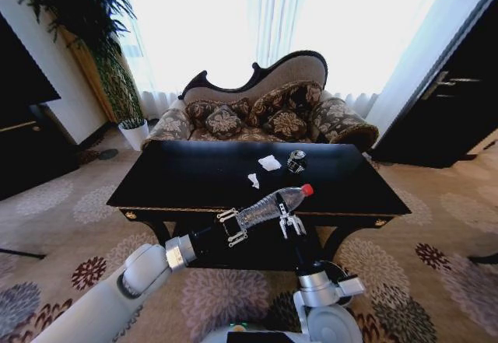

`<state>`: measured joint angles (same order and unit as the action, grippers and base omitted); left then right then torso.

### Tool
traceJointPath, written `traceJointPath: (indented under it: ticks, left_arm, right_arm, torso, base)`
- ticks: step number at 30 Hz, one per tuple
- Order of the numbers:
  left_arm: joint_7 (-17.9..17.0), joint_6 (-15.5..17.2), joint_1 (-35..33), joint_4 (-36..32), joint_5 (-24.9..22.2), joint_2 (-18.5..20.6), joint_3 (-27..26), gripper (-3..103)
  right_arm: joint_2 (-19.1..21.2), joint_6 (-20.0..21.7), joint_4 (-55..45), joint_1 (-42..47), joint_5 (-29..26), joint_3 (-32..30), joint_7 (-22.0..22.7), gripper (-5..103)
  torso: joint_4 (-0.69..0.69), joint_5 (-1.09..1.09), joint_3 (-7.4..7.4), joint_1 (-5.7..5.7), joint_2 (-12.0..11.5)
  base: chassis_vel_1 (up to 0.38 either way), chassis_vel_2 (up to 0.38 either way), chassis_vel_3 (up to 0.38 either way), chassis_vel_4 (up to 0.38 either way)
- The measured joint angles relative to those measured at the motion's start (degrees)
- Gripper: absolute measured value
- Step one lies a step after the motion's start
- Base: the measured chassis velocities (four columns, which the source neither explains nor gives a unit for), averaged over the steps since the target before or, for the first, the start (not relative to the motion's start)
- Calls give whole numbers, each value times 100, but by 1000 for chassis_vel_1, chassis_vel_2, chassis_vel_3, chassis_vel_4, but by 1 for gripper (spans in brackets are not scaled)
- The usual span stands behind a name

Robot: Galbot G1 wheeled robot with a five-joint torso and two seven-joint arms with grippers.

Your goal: Move to the front of the table and place the trash on the table into the trash bin.

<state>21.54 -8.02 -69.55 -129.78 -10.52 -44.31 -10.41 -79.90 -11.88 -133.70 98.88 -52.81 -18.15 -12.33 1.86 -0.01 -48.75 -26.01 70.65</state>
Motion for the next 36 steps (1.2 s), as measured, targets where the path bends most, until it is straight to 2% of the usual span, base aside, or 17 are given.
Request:
traceJointPath:
  ticks: [1,4,5,7,9,11,12,17,19,22,23,25,28,29,31,36]
  left_arm:
    - [-8,17,-47,-34,-4,1,-60,34]
    - [-49,56,-241,-151,-121,-25,-352,49]
    - [-49,56,-241,-151,-121,-25,-352,49]
    - [-57,55,-436,-212,-207,-116,-623,60]
    - [-73,26,-526,-245,-232,-162,-753,60]
    - [-24,-43,-822,-309,-250,-266,-1014,71]
    - [-24,-43,-822,-309,-250,-266,-1014,71]
    - [140,-236,-1456,-463,-358,-722,-1732,97]
    - [152,-253,-1527,-497,-417,-817,-1859,97]
    - [132,-271,-1662,-639,-858,-1221,-2417,100]
    - [132,-271,-1662,-639,-858,-1221,-2417,100]
    - [37,-234,-1645,-699,-1144,-1382,-2627,100]
    - [-209,-48,-1551,-800,-1710,-1716,-2990,100]
    - [-209,-48,-1551,-800,-1710,-1716,-2990,100]
    - [-437,140,-1486,-848,-2159,-2042,-3267,100]
    - [-655,276,-1432,-852,-2663,-2387,-3559,100]
  right_arm:
    - [6,-5,-1,1,1,-5,-14,41]
    - [18,-52,5,-2,-11,-61,-60,34]
    - [18,-52,5,-2,-11,-61,-60,34]
    - [41,-109,42,-7,-49,-130,-71,29]
    - [61,-114,73,-9,-53,-150,-69,25]
    - [104,-134,115,-44,-102,-212,-73,22]
    - [104,-134,115,-44,-102,-212,-73,22]
    - [236,-188,295,-162,-241,-444,-222,22]
    - [262,-208,335,-185,-258,-493,-285,22]
    - [374,-288,516,-259,-423,-733,-689,22]
    - [374,-288,516,-259,-423,-733,-689,22]
    - [417,-344,628,-291,-535,-871,-1018,22]
    - [495,-505,981,-363,-794,-1131,-2076,22]
    - [495,-505,981,-363,-794,-1131,-2076,22]
    - [572,-708,1362,-389,-1089,-1313,-3107,22]
    - [630,-878,1836,-406,-1062,-1460,-3727,22]
  torso:
    - [0,0,0,0,0]
    - [0,0,0,0,0]
    - [0,0,0,0,0]
    - [0,0,0,0,0]
    - [0,0,0,0,0]
    - [0,0,0,0,0]
    - [0,0,0,0,0]
    - [0,0,0,0,0]
    - [0,1,0,0,0]
    - [-1,1,0,0,0]
    - [-1,1,0,0,0]
    - [0,0,0,0,0]
    - [0,1,0,0,0]
    - [0,1,0,0,0]
    - [0,1,0,0,0]
    - [0,0,0,0,0]
  base:
    - [0,0,0,0]
    - [0,0,0,0]
    - [0,0,0,0]
    - [0,0,0,0]
    - [0,0,0,0]
    - [0,0,0,0]
    - [0,0,0,0]
    - [0,0,0,0]
    - [0,0,0,0]
    - [0,0,0,0]
    - [0,0,0,0]
    - [0,0,0,0]
    - [0,0,0,0]
    - [0,0,0,0]
    - [0,0,0,0]
    - [0,0,0,0]
